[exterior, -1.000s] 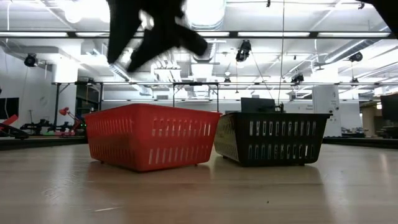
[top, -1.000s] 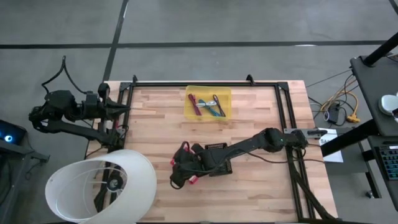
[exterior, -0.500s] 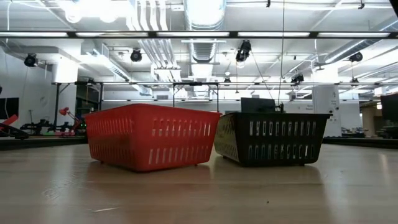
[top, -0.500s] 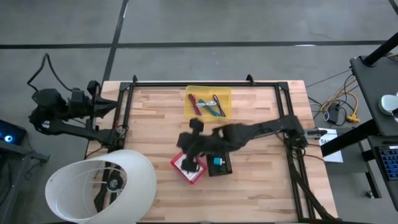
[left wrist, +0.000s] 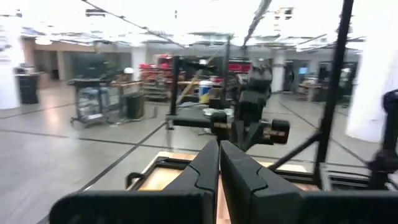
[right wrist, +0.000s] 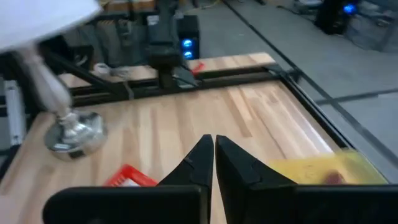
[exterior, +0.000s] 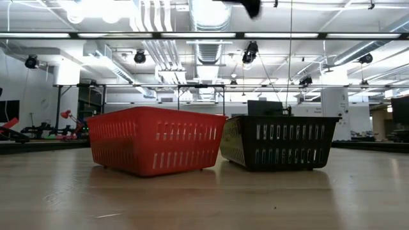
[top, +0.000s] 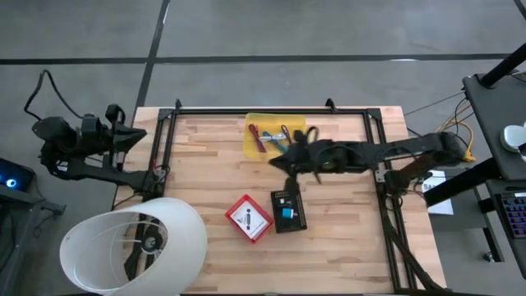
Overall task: Pick and place items into bin
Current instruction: Return to Home Position
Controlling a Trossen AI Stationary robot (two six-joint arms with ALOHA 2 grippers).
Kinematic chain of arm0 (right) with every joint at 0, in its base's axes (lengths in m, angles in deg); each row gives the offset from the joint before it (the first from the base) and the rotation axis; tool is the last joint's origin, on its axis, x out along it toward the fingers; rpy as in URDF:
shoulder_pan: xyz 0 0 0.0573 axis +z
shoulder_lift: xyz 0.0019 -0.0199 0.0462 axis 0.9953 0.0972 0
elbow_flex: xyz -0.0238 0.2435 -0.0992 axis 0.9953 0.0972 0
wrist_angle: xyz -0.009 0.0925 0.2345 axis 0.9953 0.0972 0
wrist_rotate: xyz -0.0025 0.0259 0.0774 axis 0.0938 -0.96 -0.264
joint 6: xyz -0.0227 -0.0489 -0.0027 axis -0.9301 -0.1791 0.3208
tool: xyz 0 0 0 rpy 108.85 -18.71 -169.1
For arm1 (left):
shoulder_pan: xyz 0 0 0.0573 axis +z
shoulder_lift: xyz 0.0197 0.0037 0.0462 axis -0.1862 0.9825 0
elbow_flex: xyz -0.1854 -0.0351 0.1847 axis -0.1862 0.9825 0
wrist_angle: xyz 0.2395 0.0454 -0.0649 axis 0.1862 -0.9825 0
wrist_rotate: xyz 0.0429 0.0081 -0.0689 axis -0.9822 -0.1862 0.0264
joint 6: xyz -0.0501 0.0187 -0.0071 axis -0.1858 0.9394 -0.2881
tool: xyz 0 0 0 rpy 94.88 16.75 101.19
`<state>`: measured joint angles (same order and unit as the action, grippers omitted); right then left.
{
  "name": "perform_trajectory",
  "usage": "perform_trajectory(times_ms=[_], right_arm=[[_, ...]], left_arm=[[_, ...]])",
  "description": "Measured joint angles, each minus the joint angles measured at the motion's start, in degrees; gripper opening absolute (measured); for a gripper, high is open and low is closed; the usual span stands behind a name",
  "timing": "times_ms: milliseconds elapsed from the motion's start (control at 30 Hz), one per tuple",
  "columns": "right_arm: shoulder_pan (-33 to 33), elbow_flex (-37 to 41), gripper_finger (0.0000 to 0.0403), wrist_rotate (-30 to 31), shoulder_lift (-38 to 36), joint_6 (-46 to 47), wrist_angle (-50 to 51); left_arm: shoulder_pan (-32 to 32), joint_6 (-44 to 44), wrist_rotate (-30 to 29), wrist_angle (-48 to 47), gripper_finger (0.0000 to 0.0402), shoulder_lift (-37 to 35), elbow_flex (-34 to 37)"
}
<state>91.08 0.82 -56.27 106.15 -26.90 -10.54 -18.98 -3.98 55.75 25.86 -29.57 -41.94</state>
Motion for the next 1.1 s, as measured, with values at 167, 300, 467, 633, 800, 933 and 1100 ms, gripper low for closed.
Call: perform_trajectory(times_ms=[167,300,467,633,800,933,1100], right_arm=[[-2.0,19.8,0.0008,-0.1,-13.2,3.9,-10.5],[-2.4,31.6,0.0008,0.3,-22.0,4.7,-16.3],[-2.3,41.6,0.0008,0.1,-32.4,4.7,-20.1],[-2.4,49.7,0.0008,0.2,-41.7,4.2,-19.9],[-3.0,57.0,0.0008,0.9,-50.6,3.5,-19.7],[-4.0,61.7,0.0008,0.9,-56.6,4.4,-19.7],[-4.1,64.9,0.0008,0.7,-61.0,3.4,-19.7]], left_arm=[[0.0,-0.4,-5.4,0.4,0.0,0.5,2.3],[0.0,-0.4,-6.7,7.7,0.0,-0.4,10.0],[0.0,0.6,-7.0,20.6,0.0,-2.4,22.3],[0.0,1.7,-7.1,31.7,0.0,-5.1,33.5],[0.5,4.1,-7.0,43.5,0.0,-6.1,42.2],[2.3,2.5,-7.0,47.3,0.0,-5.1,47.1],[6.6,-0.4,-3.7,50.5,0.0,-2.7,50.5]])
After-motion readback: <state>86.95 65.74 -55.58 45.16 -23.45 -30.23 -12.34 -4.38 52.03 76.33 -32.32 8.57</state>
